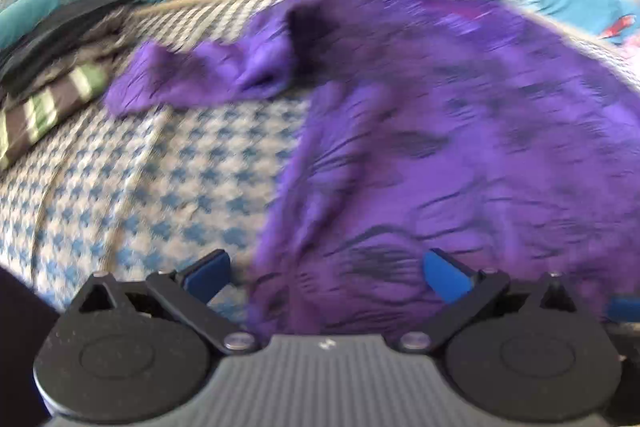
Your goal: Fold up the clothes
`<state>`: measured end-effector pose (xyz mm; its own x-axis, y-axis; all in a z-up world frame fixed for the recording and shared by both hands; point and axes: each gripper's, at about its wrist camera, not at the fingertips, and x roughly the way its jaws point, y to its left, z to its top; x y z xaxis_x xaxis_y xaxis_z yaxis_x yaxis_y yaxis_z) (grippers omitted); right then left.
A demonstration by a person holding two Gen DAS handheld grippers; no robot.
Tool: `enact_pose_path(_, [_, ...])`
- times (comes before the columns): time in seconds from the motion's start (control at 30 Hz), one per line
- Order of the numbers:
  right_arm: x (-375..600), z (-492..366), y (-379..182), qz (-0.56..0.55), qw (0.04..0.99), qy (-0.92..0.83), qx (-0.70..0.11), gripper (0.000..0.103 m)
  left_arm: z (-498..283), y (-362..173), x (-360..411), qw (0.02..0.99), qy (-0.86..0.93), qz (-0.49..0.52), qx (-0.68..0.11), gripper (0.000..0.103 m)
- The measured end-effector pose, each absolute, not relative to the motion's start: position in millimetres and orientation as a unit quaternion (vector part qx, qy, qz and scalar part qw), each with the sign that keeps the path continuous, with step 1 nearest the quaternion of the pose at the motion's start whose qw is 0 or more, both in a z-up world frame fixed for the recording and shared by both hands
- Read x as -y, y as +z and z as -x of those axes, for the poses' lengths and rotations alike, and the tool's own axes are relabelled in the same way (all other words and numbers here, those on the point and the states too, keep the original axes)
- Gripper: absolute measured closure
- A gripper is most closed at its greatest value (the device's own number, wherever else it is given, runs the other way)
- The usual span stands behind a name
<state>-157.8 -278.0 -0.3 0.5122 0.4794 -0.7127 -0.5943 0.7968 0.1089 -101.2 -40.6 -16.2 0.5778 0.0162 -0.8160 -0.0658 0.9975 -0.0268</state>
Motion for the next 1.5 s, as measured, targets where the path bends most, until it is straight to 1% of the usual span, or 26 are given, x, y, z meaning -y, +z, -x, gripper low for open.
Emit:
enact_pose_path(0.07, [265.7, 163.1, -1.6, 0.111, 0.864, 0.319, -0.372, 0.08, 100.4, -12.8, 29.8, 0.888, 0.019, 0.066, -0.455, 0.0])
enact_pose_path(0.13, [257.2, 168.4, -4.2, 0.141, 0.86, 0.328, -0.364, 0.079, 100.1, -11.3, 24.0, 0.887, 0.014, 0.084, -0.454, 0.0])
enact_pose_path(0.2, [248.7, 173.7, -6.9, 0.171, 0.855, 0.337, -0.355, 0.072, 101.1, -10.9, 21.4, 0.888, 0.013, 0.091, -0.451, 0.0])
enact_pose_path(0.23, [244.4, 176.4, -8.2, 0.186, 0.852, 0.341, -0.35, 0.071, 101.9, -10.4, 21.1, 0.888, 0.013, 0.092, -0.45, 0.0])
enact_pose_path(0.47, [224.7, 182.2, -21.4, 0.263, 0.843, 0.332, -0.331, 0.071, 101.6, -11.2, 18.8, 0.887, 0.013, 0.1, -0.45, 0.0])
enact_pose_path(0.63, [215.7, 184.8, -30.6, 0.316, 0.84, 0.321, -0.303, 0.071, 101.4, -11.7, 20.1, 0.887, 0.013, 0.097, -0.451, 0.0])
enact_pose_path(0.67, [214.4, 185.9, -31.9, 0.324, 0.838, 0.321, -0.299, 0.073, 101.5, -11.8, 20.0, 0.887, 0.012, 0.097, -0.451, 0.0])
enact_pose_path(0.8, [210.6, 190.0, -35.0, 0.345, 0.835, 0.323, -0.281, 0.093, 101.5, -12.1, 20.4, 0.887, 0.011, 0.096, -0.451, 0.0])
enact_pose_path(0.87, [211.0, 191.7, -33.7, 0.34, 0.838, 0.326, -0.275, 0.097, 101.7, -11.9, 20.2, 0.887, 0.011, 0.098, -0.45, 0.0])
enact_pose_path(1.03, [217.1, 191.3, -23.0, 0.282, 0.847, 0.338, -0.297, 0.098, 103.3, -9.4, 15.8, 0.89, 0.008, 0.115, -0.442, 0.0])
enact_pose_path(1.13, [221.4, 189.9, -14.2, 0.22, 0.849, 0.357, -0.321, 0.098, 106.6, -3.5, 13.8, 0.899, 0.013, 0.117, -0.422, 0.0])
enact_pose_path(1.2, [220.8, 187.8, -15.3, 0.201, 0.848, 0.361, -0.331, 0.098, 107.8, 0.4, 15.4, 0.905, 0.02, 0.109, -0.41, 0.0])
enact_pose_path(1.37, [214.0, 190.6, -28.6, 0.21, 0.837, 0.366, -0.348, 0.097, 107.7, 3.0, 21.3, 0.91, 0.02, 0.094, -0.403, 0.0])
enact_pose_path(1.4, [212.1, 191.8, -31.2, 0.202, 0.825, 0.384, -0.361, 0.1, 107.8, 3.1, 22.3, 0.911, 0.019, 0.091, -0.403, 0.0])
enact_pose_path(1.43, [209.8, 193.5, -34.0, 0.196, 0.814, 0.401, -0.372, 0.101, 107.8, 3.2, 23.3, 0.911, 0.019, 0.088, -0.403, 0.0])
enact_pose_path(1.5, [197.5, 205.5, -41.9, 0.231, 0.8, 0.415, -0.366, 0.101, 107.4, 3.4, 23.5, 0.911, 0.021, 0.086, -0.402, 0.0])
